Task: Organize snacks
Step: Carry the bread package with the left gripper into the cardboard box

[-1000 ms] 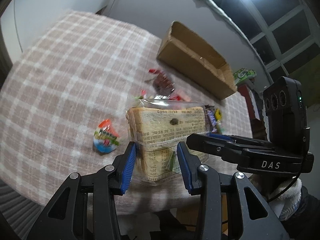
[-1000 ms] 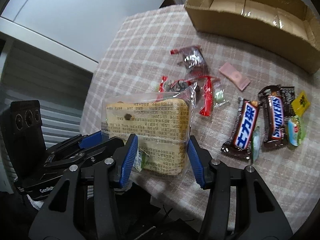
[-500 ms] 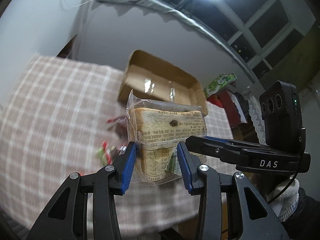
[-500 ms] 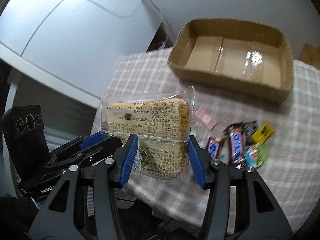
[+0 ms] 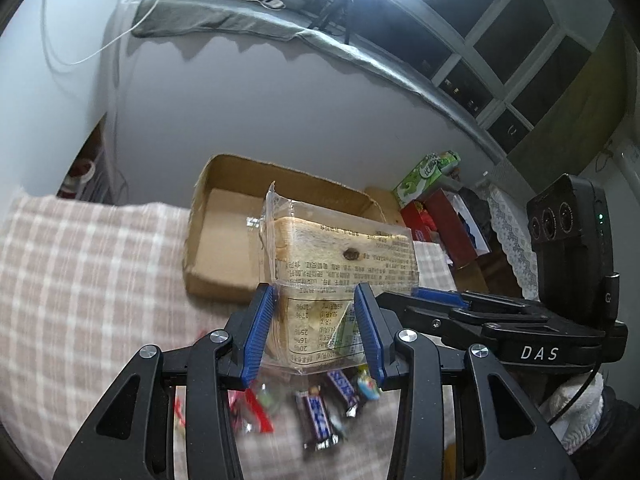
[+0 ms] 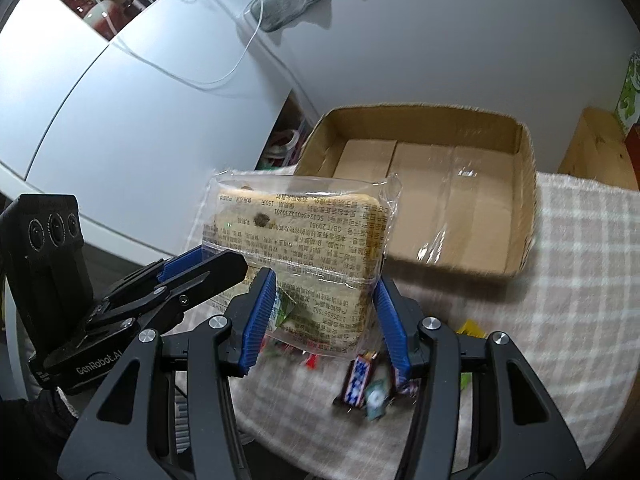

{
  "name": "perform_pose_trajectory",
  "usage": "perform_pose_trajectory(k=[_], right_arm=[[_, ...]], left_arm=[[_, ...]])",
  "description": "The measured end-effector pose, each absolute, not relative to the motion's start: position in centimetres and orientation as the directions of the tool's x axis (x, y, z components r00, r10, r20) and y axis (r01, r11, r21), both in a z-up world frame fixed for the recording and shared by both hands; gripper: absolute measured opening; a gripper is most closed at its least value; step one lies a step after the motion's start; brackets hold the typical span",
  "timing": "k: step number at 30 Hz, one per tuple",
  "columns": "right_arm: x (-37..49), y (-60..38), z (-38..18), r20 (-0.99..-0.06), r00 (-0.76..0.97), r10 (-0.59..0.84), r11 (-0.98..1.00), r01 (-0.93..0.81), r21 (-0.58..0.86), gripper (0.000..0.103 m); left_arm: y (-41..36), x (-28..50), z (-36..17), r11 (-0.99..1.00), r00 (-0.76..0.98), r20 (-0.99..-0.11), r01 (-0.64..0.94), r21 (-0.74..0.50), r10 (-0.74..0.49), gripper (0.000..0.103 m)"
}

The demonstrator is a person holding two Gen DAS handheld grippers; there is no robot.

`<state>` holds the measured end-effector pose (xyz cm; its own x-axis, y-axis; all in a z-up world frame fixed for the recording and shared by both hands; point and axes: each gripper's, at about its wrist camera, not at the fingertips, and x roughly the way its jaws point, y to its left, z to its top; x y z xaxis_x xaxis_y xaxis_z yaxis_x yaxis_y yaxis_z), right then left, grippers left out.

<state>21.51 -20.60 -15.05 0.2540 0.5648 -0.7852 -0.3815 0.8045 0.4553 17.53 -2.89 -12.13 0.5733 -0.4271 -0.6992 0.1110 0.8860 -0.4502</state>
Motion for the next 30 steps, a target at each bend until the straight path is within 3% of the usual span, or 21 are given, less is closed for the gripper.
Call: perform_pose_trajectory(k=[22,30], right_arm=[[31.4,-20.8,-20.8,-0.841,0.234,0.488,0.853,-0.330,0.403,0.053],[32.6,-21.1,-23.1,-0.883,0.225,0.411,0.891,-0.301,0.339,0.053]], left_arm=[[-4.0,27.0,-17.5,0.887,0.477,-0.768,0.056,-0.458,-0.427,0.039],[-4.5,27.5,-19.3,0.927,0.435,-0.828,0.047,-0.373,-0.355,0.039]])
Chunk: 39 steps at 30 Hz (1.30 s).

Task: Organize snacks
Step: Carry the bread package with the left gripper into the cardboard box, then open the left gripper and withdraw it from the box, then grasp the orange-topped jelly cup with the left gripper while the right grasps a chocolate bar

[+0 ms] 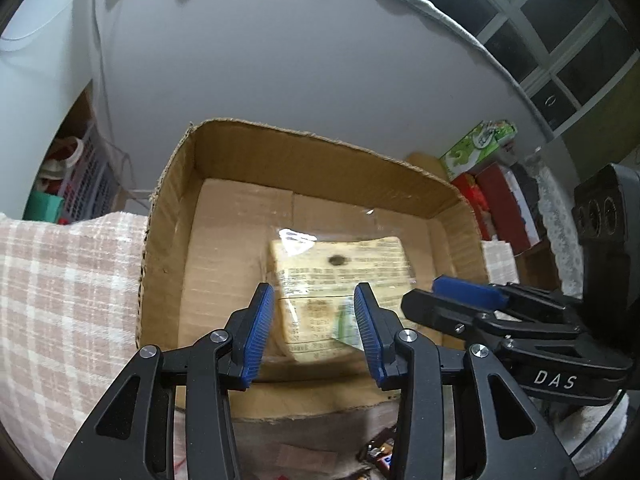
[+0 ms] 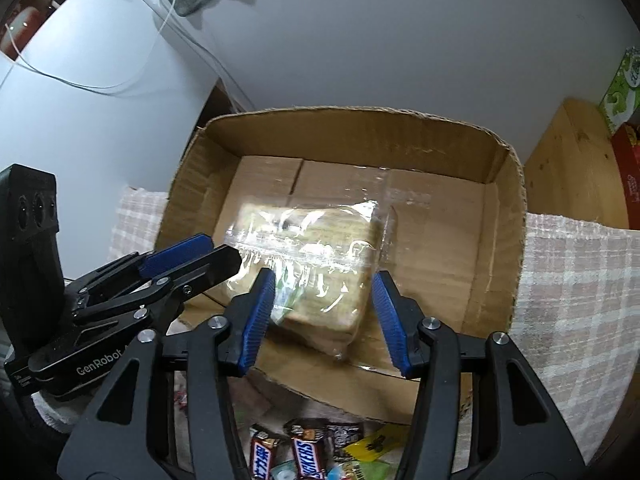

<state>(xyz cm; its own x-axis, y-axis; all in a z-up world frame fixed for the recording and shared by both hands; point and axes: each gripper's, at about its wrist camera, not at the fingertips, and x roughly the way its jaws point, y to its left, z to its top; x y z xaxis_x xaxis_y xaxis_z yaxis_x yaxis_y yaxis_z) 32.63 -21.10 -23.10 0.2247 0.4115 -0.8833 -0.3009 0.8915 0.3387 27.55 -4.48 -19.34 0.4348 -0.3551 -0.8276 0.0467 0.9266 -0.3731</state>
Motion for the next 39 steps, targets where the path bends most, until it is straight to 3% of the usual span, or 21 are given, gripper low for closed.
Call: perform_pose_trajectory(k=[17,29,39], right_arm=[[30.4,-21.8,-19.4,-0.864,0.280,0.418,0.883,-0.347,0.315,0.053],[23.6,-22.0,-16.6,-0.847,0.310,0.433,0.863,-0.414,0.290,0.054],[16.8,-22.8,-16.9,-0.848,0.304,0.435,0.861,-0.415,0.293,0.061]], left_arm=[[-1.5,25.0,-15.5,0.924,0.513,-0.786,0.042,-0.380,-0.346,0.039],[2.8,18.0,-12.3,0.930,0.584,-0.752,0.016,-0.367,-0.306,0.039],[7.5,9.5,-14.4,0.916,0.557,-0.788,-0.114,-0.386,-0.262,0.039]])
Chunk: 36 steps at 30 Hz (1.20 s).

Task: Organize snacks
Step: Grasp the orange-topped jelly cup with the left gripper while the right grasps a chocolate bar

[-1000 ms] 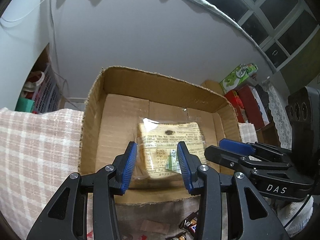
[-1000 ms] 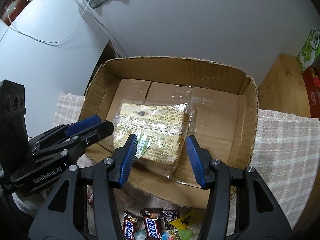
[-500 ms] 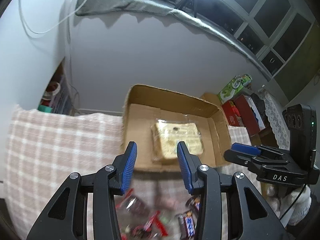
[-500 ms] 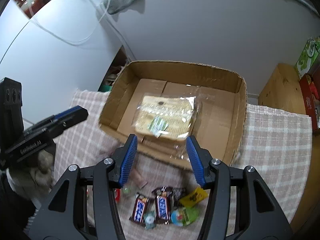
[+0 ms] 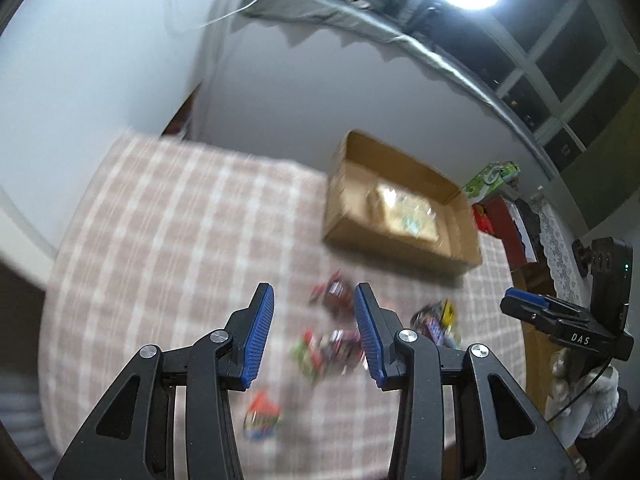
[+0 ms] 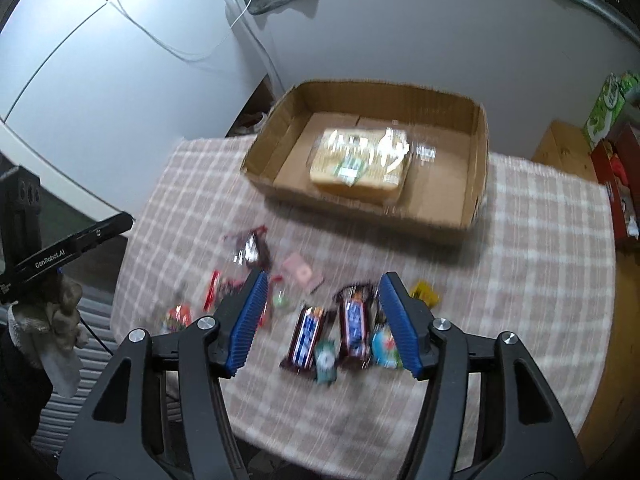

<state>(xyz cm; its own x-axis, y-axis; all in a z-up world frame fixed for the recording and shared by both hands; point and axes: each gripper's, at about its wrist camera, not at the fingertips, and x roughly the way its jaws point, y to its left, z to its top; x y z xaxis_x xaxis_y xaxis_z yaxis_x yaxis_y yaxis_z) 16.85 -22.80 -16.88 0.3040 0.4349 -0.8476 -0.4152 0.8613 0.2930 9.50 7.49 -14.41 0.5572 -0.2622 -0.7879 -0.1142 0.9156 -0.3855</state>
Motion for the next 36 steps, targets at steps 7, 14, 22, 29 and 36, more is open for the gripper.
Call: perform_pose_trajectory(k=[7,14,22,29,36], right_arm=[[13.3,-22.5,-19.0,-0.865,0.248,0.436,0.856,-0.410,0.314,0.061],[11.5,-21.1,-21.2,-0.885,0.189,0.425,0.842,-0.442,0.310,0.061],[12.4,-19.3,-23.6,-0.904,0.138,0.404,0.837,-0.455,0.304,0.061],[14.3,-18.3,-25.9,-0.929,0.107,0.354,0.849,-0.453,0.272,0.054],[15.1,-17.4,-27.2,-0.941,0.096,0.325,0.849,-0.468,0.246,0.054]], left_arm=[[8.0,4.1,-18.0,0.901,0.479,-0.837,-0.188,-0.391,-0.264,0.039],[7.2,2.1,-20.8,0.915,0.432,-0.870,-0.201,-0.350,-0.238,0.039],[6.8,1.3,-22.3,0.924,0.417,-0.880,-0.192,-0.330,-0.228,0.039],[6.4,1.8,-23.6,0.934,0.392,-0.894,-0.184,-0.307,-0.216,0.039],[6.1,2.7,-24.8,0.943,0.377,-0.905,-0.178,-0.280,-0.197,0.039]])
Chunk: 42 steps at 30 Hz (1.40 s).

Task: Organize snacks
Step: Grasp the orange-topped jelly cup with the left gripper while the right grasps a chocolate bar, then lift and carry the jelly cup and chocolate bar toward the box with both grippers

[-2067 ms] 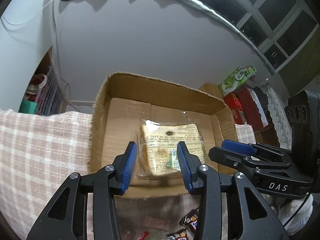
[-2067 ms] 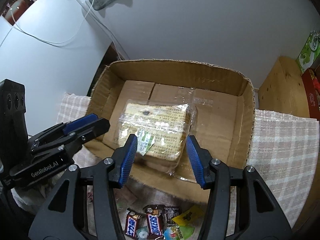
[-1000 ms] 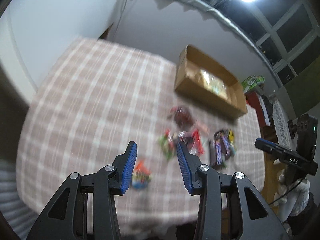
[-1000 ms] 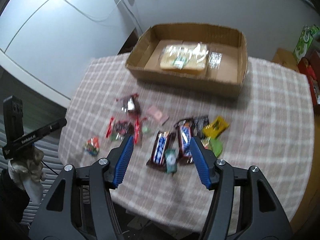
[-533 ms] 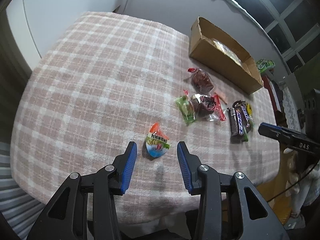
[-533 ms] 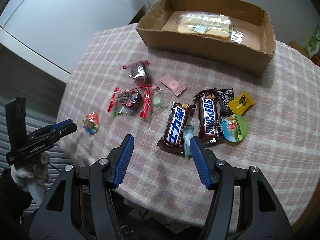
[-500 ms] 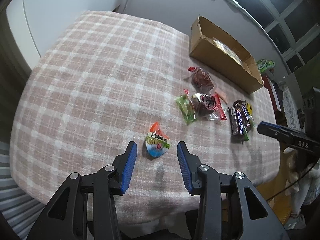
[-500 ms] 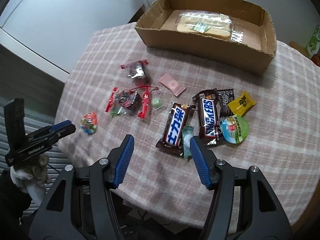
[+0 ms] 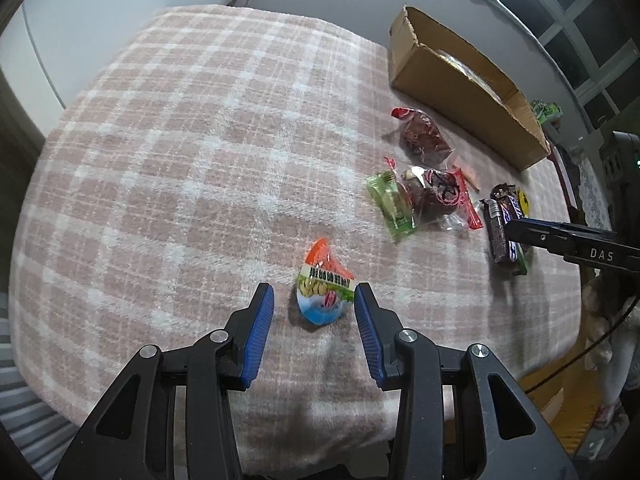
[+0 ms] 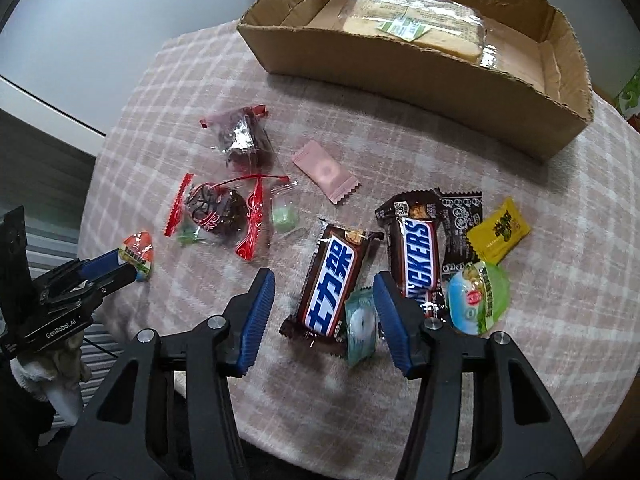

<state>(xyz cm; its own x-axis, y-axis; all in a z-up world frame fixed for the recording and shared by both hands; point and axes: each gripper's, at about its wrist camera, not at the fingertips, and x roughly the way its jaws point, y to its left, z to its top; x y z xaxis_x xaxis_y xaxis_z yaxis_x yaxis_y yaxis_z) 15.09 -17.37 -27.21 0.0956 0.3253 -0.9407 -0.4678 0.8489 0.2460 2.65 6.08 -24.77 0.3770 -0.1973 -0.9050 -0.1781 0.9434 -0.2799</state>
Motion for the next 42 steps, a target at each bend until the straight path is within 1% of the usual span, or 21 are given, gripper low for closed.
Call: perform_pose_trajectory(k=[5,7,8,11,15,18,19,23,30,42], right_arm=[[15.3,-16.4,-27.8,-0.949,0.090,0.303,0.842,-0.491,0.223,0.054],[15.3,-16.1,-28.0,-0.951,0.089,0.295,0.840,-0.498,0.214,0.050],[15.3,-16.0,-28.1,-0.954,0.090,0.288,0.839,-0.504,0.206,0.049],[15.2,-15.8,-28.3,-0.957,0.087,0.276,0.837,-0.511,0.196,0.047],[15.3,-15.8,-28.7,-0.960,0.077,0.268,0.836,-0.515,0.192,0.041],[15.2,-15.4,-29.1,-0.965,0.072,0.253,0.831,-0.527,0.179,0.033],[15.2,-15.4,-29.1,-0.966,0.075,0.249,0.829,-0.533,0.172,0.032],[14.9,-14.8,-29.2,-0.966,0.084,0.243,0.820,-0.549,0.159,0.031],[15.0,-15.2,-28.4,-0.954,0.096,0.283,0.822,-0.537,0.190,0.031],[15.6,-16.6,-25.8,-0.931,0.124,0.343,0.820,-0.524,0.232,0.031]], left_arm=[[5.1,3.4,-25.4,0.963,0.377,-0.911,-0.138,-0.231,-0.165,0.039],[4.6,3.5,-25.5,0.974,0.380,-0.914,-0.111,-0.198,-0.142,0.038],[4.4,3.5,-25.6,0.977,0.384,-0.913,-0.102,-0.189,-0.136,0.034],[4.5,3.4,-25.7,0.975,0.394,-0.908,-0.104,-0.195,-0.139,0.034],[4.7,3.5,-25.8,0.973,0.403,-0.903,-0.106,-0.206,-0.147,0.033],[4.7,3.7,-25.9,0.972,0.409,-0.900,-0.108,-0.211,-0.150,0.032],[4.8,3.7,-25.9,0.971,0.411,-0.899,-0.109,-0.214,-0.152,0.032],[5.3,3.5,-25.8,0.963,0.424,-0.891,-0.128,-0.239,-0.165,0.030],[6.0,3.4,-25.1,0.959,0.438,-0.884,-0.142,-0.247,-0.163,0.030],[5.7,4.3,-21.9,0.959,0.491,-0.853,-0.112,-0.261,-0.175,0.030]])
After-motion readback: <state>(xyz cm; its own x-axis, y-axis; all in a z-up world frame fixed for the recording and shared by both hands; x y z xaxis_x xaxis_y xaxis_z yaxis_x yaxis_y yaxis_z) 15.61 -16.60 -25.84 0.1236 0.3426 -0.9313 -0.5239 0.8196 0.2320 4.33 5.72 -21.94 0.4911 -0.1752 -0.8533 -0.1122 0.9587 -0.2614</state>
